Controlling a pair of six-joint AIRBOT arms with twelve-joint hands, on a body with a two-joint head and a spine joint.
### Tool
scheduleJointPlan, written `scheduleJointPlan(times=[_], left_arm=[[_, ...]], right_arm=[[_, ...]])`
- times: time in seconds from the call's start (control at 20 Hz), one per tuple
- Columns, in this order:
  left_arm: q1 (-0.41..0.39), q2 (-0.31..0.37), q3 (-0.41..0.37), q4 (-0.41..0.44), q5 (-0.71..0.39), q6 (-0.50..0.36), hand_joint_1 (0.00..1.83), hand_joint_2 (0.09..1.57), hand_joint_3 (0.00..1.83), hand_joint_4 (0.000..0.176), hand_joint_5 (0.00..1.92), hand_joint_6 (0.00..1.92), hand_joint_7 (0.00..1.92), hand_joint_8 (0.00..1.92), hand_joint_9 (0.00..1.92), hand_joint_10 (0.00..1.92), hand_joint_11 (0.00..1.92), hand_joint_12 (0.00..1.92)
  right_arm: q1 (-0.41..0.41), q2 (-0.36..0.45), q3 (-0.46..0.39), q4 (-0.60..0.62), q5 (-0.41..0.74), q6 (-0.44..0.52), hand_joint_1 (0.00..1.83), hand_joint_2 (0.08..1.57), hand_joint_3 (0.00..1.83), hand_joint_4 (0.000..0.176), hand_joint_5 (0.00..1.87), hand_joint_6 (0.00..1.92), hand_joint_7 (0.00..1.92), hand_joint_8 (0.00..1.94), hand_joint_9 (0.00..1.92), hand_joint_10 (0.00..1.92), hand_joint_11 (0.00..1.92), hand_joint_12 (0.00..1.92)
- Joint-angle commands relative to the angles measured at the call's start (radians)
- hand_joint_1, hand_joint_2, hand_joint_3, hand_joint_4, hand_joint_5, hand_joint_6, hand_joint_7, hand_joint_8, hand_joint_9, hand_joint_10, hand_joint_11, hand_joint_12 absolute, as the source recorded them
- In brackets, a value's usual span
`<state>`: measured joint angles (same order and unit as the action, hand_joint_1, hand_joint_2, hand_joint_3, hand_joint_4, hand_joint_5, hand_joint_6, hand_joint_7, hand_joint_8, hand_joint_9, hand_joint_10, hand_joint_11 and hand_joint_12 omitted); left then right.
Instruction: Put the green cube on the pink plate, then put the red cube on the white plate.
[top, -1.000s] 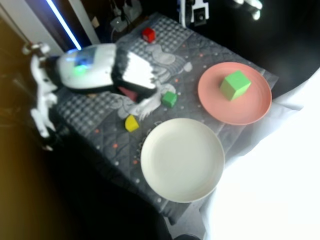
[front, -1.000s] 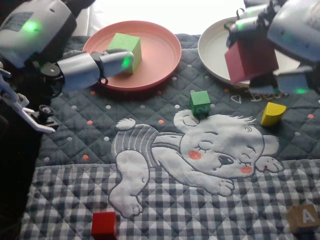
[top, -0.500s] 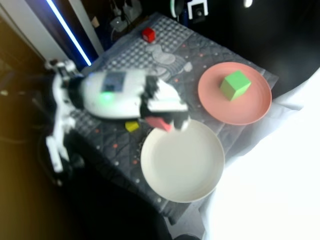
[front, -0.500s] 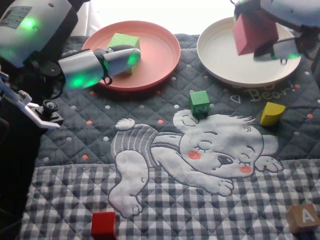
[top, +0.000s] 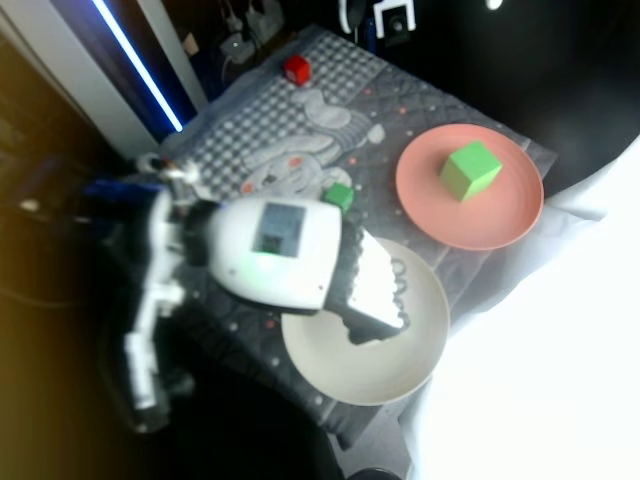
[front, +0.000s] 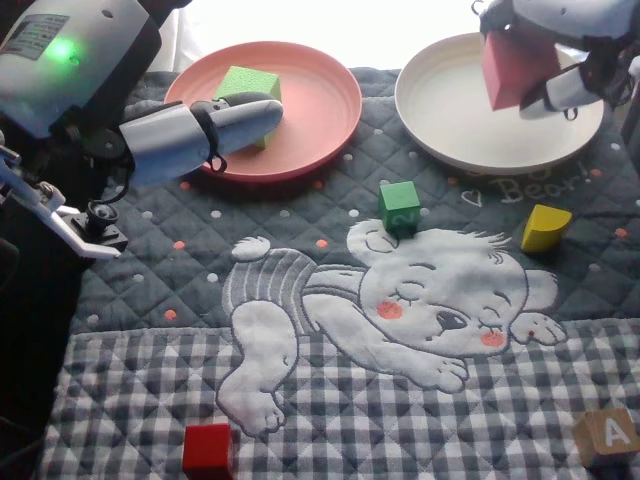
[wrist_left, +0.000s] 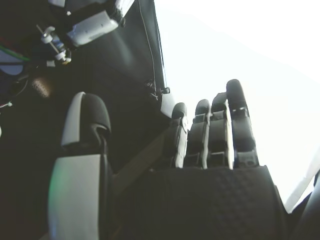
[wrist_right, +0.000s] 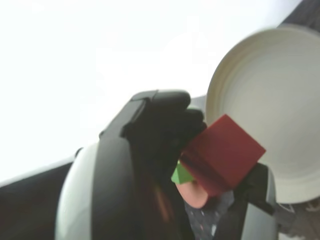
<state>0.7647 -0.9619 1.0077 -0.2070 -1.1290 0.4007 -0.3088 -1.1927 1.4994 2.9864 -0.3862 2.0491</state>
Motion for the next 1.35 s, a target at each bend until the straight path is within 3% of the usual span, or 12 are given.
scheduleJointPlan(times=[0.0,0.05,0.1,0.25,0.3,0.35,0.4,0.55,0.85,1.05,1.2,1.3], left_arm=[[-0.010,0.003,-0.002,0.017,-0.129,-0.003,0.65,1.08,0.00,0.071,0.13,0.00,0.10,0.00,0.06,0.00,0.00,0.59],[-0.010,0.003,-0.002,0.018,-0.129,-0.003,0.65,1.08,0.00,0.075,0.13,0.00,0.10,0.00,0.07,0.00,0.00,0.56],[-0.010,0.003,-0.002,0.018,-0.128,-0.003,0.64,1.08,0.00,0.073,0.13,0.00,0.10,0.00,0.07,0.00,0.00,0.59],[-0.010,0.003,-0.002,0.018,-0.129,-0.003,0.64,1.07,0.00,0.061,0.13,0.00,0.10,0.00,0.08,0.00,0.00,0.65],[-0.010,0.003,-0.002,0.018,-0.129,-0.003,0.64,1.08,0.00,0.039,0.13,0.00,0.09,0.00,0.08,0.00,0.00,0.66],[-0.009,0.003,-0.002,0.018,-0.130,-0.003,0.64,1.08,0.00,0.039,0.13,0.00,0.09,0.00,0.08,0.00,0.00,0.66],[-0.009,0.003,-0.002,0.018,-0.132,-0.003,0.64,1.09,0.00,0.043,0.12,0.00,0.09,0.00,0.08,0.00,0.00,0.66],[-0.008,0.003,-0.002,0.018,-0.134,-0.003,0.66,1.09,0.00,0.035,0.13,0.00,0.09,0.00,0.09,0.00,0.00,0.69],[0.001,0.003,-0.004,0.015,-0.150,-0.003,0.65,1.10,0.00,0.042,0.14,0.01,0.10,0.00,0.09,0.00,0.00,0.75],[0.020,0.009,-0.012,-0.003,-0.179,-0.003,0.65,1.09,0.00,0.043,0.15,0.00,0.11,0.00,0.10,0.00,0.00,0.85],[0.030,0.010,-0.013,-0.013,-0.190,-0.003,0.62,1.10,0.00,0.049,0.15,0.00,0.10,0.00,0.10,0.00,0.00,0.86],[0.038,0.012,-0.017,-0.016,-0.201,-0.003,0.62,1.11,0.00,0.053,0.15,0.00,0.09,0.00,0.09,0.00,0.00,0.77]], right_arm=[[0.010,0.011,0.005,0.022,-0.108,-0.003,1.17,1.23,0.00,0.000,0.77,1.24,0.78,1.41,0.59,1.31,0.42,1.73],[0.009,0.011,0.005,0.022,-0.107,-0.003,1.15,1.12,0.00,0.000,0.63,0.74,0.67,0.49,0.52,0.61,0.16,1.33],[0.008,0.011,0.005,0.022,-0.107,-0.003,1.15,1.07,0.00,0.000,0.62,0.47,0.69,0.22,0.55,0.35,0.12,1.24],[0.006,0.012,0.003,0.022,-0.107,-0.003,1.09,0.97,0.00,0.000,0.56,0.15,0.60,0.02,0.48,0.10,0.00,1.15],[0.005,0.013,0.001,0.022,-0.107,-0.003,1.02,0.94,0.00,0.000,0.44,0.04,0.46,0.00,0.36,0.01,0.00,0.88],[0.005,0.014,0.000,0.022,-0.107,-0.003,1.02,0.94,0.00,0.000,0.44,0.04,0.46,0.00,0.36,0.01,0.00,0.88],[0.003,0.014,-0.001,0.022,-0.107,-0.003,1.00,0.91,0.00,0.000,0.35,0.00,0.35,0.00,0.27,0.00,0.00,0.65],[0.000,0.014,-0.002,0.022,-0.107,-0.003,0.98,0.89,0.00,0.000,0.31,0.00,0.30,0.00,0.22,0.00,0.00,0.54],[-0.005,0.062,-0.059,0.022,-0.113,-0.003,0.90,0.90,0.00,0.000,0.30,0.01,0.31,0.01,0.23,0.01,0.00,0.52],[-0.018,0.120,-0.140,0.022,-0.224,0.008,0.87,0.92,0.00,0.000,0.35,0.02,0.30,0.01,0.23,0.02,0.00,0.57],[-0.086,0.138,-0.139,0.022,-0.367,0.215,0.75,0.99,0.03,0.000,0.32,0.00,0.29,0.00,0.18,0.00,0.00,0.63],[-0.093,0.150,-0.164,0.022,-0.393,0.216,0.68,1.00,0.02,0.000,0.34,0.01,0.32,0.01,0.20,0.01,0.00,0.83]])
